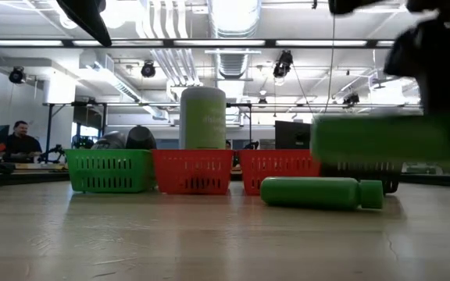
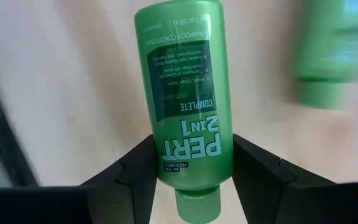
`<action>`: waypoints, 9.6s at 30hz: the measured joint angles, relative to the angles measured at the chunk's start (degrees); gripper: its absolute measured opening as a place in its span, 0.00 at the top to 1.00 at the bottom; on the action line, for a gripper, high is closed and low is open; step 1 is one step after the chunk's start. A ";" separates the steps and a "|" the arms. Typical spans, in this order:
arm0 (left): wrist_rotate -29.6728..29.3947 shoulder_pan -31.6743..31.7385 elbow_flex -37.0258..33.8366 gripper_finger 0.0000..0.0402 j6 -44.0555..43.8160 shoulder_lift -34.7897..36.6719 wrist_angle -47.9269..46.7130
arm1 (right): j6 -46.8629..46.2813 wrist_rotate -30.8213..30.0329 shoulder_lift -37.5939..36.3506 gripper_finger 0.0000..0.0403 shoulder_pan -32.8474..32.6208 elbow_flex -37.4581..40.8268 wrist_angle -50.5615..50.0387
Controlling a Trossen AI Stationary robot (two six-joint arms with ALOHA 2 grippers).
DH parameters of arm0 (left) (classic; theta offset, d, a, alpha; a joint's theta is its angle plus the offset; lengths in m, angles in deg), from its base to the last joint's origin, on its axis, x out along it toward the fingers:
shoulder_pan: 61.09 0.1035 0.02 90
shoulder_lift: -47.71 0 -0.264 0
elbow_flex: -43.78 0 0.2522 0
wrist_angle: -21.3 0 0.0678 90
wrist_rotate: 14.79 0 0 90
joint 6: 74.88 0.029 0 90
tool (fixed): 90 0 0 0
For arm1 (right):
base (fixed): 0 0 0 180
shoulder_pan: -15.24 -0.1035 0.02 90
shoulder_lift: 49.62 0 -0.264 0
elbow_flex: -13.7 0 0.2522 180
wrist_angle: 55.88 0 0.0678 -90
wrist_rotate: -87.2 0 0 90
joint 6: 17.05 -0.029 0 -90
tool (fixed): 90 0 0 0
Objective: Pick & Place Travel size toiletries
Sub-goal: Put the green shampoo in the right red bin, then put the blue razor in the black bin
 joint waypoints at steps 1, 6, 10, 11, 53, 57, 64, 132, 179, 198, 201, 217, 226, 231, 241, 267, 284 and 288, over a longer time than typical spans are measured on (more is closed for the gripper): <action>0.00 0.00 0.00 0.46 0.00 0.00 0.02 | -0.32 -1.27 -1.19 0.58 0.03 0.08 -1.63; -0.01 0.01 0.00 0.46 0.12 0.00 0.30 | -3.57 -5.10 -8.68 0.58 2.33 1.63 -8.88; -0.25 0.01 0.00 0.46 0.36 0.00 0.91 | -11.23 -7.80 -16.17 0.58 8.09 7.22 -9.52; -0.43 0.02 0.00 0.46 0.36 0.00 1.07 | -14.29 -7.83 -17.92 0.57 10.09 9.07 -9.45; -2.19 0.11 -0.07 0.46 -0.50 -0.02 1.28 | 5.35 5.57 -23.53 0.26 24.19 16.82 4.80; -2.19 0.11 -0.09 0.46 0.05 -0.02 1.27 | 12.98 7.71 -18.42 0.27 18.43 14.51 5.97; -2.00 0.11 -0.83 0.46 -0.02 -0.02 1.16 | 13.40 2.91 -7.92 0.31 15.41 9.45 4.59; 15.07 -0.02 -7.80 0.46 10.53 0.17 -0.05 | -4.84 3.01 -18.34 0.19 33.54 7.28 2.26; 29.88 -12.38 -21.57 0.87 50.67 -23.85 45.05 | 2.29 3.94 -23.69 0.36 21.35 7.30 -9.56; 26.23 -0.21 -20.93 0.92 33.21 -10.04 48.72 | 15.42 -3.75 -28.63 0.48 14.78 6.25 -1.82; 24.53 3.13 -20.69 0.92 30.13 -5.78 51.57 | 13.82 -9.26 -30.82 0.48 14.76 6.25 -1.85; 14.10 13.61 -20.85 0.92 20.32 4.74 88.94 | 20.23 -40.75 -37.54 0.40 13.74 6.29 21.05; 19.51 13.41 -20.83 0.92 17.57 2.78 99.64 | 28.66 -40.35 -35.80 0.45 15.95 6.29 32.15; 27.56 13.31 -21.18 0.92 15.63 2.30 97.27 | 35.69 -35.92 -35.72 0.47 16.00 6.34 36.26; 28.59 13.31 -21.22 0.92 16.73 0.21 97.35 | 43.92 -31.60 -34.14 0.40 15.42 6.34 36.84; 29.57 14.86 -17.15 0.92 16.38 -7.48 100.46 | 42.00 -25.29 -34.04 0.52 15.76 6.34 34.76; 29.59 15.10 -16.63 0.92 17.89 -7.54 98.33 | 35.00 -25.22 -36.17 0.74 15.72 6.34 30.96; 29.55 15.10 -16.63 0.92 17.82 -7.54 98.28 | 35.06 -25.09 -36.17 0.79 15.81 6.34 30.96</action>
